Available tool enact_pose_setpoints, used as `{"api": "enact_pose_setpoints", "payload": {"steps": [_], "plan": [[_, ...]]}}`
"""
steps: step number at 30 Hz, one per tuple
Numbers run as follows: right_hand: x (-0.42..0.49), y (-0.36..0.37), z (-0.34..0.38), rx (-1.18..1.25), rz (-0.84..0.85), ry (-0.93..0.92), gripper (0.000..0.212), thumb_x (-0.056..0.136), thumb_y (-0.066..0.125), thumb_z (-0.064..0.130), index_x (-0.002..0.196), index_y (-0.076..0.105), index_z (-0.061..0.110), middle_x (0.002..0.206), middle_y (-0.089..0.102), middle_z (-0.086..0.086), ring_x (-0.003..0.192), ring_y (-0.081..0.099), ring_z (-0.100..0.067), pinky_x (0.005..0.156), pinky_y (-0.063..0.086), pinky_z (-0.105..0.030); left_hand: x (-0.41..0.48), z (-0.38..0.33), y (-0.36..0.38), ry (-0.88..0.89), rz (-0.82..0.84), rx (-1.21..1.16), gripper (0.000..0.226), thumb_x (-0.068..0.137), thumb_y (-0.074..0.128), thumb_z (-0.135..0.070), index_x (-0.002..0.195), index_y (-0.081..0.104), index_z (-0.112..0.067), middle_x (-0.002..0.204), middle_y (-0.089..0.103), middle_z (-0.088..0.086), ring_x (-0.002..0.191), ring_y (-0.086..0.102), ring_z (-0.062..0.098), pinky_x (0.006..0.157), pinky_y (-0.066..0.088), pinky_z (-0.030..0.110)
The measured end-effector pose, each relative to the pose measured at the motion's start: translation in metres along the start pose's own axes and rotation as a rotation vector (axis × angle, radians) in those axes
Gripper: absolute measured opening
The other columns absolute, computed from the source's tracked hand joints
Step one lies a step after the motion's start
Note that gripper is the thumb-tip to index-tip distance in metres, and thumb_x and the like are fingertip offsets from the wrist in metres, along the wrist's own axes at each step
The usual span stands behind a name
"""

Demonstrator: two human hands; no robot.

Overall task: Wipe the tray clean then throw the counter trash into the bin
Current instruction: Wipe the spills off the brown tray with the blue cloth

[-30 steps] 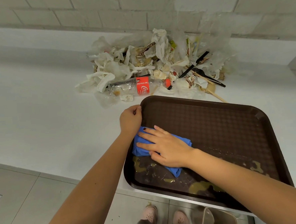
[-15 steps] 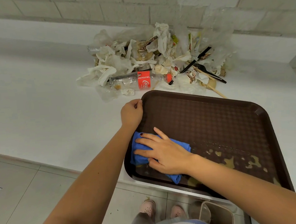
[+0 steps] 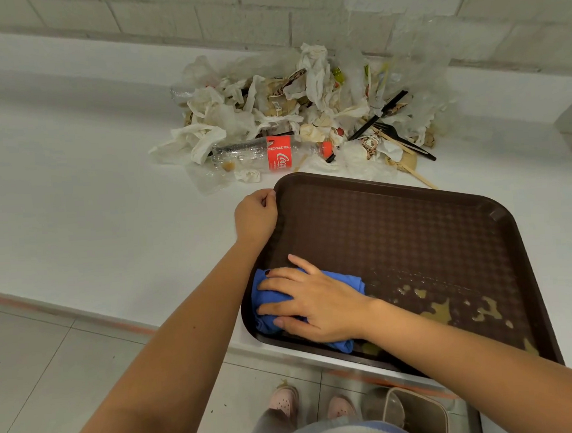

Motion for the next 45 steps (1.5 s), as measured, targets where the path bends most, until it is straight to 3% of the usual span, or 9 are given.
{"api": "enact_pose_setpoints", "payload": {"steps": [2,6,17,29,33,38,45], "plan": [[-0.001,-0.001,0.002,0.022,0.006,-0.035,0.029,0.097,0.047,0.036,0.118,0.065,0.029,0.134,0.053,-0.001,0.132,0.039,-0.019,0.114,0.017,-0.053,0.000,-0.001,-0.001,0.007,-0.003,0.005,0.029,0.097,0.045,-0.020,0.090,0.069,-0.005,0.073,0.062,0.005,0.073,0.058,0.022,0.067,0.040,0.026],[-0.001,-0.003,0.002,0.054,-0.009,-0.053,0.027,0.095,0.052,0.037,0.115,0.067,0.030,0.132,0.055,0.000,0.131,0.040,-0.018,0.115,0.015,-0.053,-0.001,-0.002,-0.001,0.037,-0.006,0.040,0.030,0.098,0.044,-0.020,0.104,0.069,-0.005,0.091,0.070,0.014,0.085,0.063,0.026,0.074,0.044,0.027],[-0.001,-0.006,-0.005,0.023,-0.020,-0.175,0.023,0.091,0.057,0.027,0.110,0.070,0.028,0.129,0.059,0.001,0.127,0.046,-0.020,0.115,0.020,-0.051,-0.001,-0.003,-0.001,0.115,-0.007,0.115,0.031,0.098,0.042,-0.021,0.101,0.068,-0.004,0.089,0.070,0.015,0.081,0.063,0.027,0.072,0.045,0.031],[0.004,-0.020,-0.052,-0.002,-0.057,0.060,0.030,0.093,0.047,0.034,0.114,0.068,0.031,0.134,0.057,0.000,0.128,0.049,-0.022,0.113,0.022,-0.052,0.001,0.000,-0.001,0.136,0.000,0.137,0.032,0.097,0.044,-0.021,0.092,0.069,-0.002,0.077,0.068,0.017,0.072,0.062,0.030,0.067,0.046,0.036],[-0.003,-0.032,-0.084,0.006,-0.013,0.212,0.034,0.097,0.041,0.036,0.123,0.062,0.033,0.142,0.048,0.002,0.137,0.038,-0.021,0.116,0.016,-0.051,0.000,-0.001,-0.002,0.134,0.000,0.138,0.032,0.098,0.044,-0.022,0.095,0.069,-0.002,0.081,0.069,0.017,0.074,0.062,0.030,0.067,0.044,0.033],[-0.004,-0.026,-0.082,0.015,0.058,0.293,0.054,0.094,0.018,0.043,0.141,0.042,0.029,0.155,0.024,0.001,0.146,0.011,-0.019,0.117,-0.003,-0.034,0.000,-0.001,0.000,0.122,-0.014,0.130,0.031,0.098,0.044,-0.021,0.097,0.068,-0.002,0.083,0.069,0.017,0.076,0.062,0.030,0.067,0.041,0.031],[0.008,-0.013,-0.042,0.011,0.097,0.113,0.044,0.098,0.031,0.030,0.140,0.045,0.025,0.154,0.029,-0.006,0.144,0.019,-0.025,0.118,0.004,-0.038,0.001,-0.001,0.001,0.135,-0.039,0.105,0.029,0.097,0.046,-0.019,0.101,0.069,-0.002,0.087,0.070,0.018,0.079,0.064,0.031,0.071,0.045,0.034]]}}
Point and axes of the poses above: each hand's wrist, its own x-axis towards the middle knuckle, its own y-axis out of the palm, z = x × y, the point moved 4 cm from there along x, towards the middle knuckle
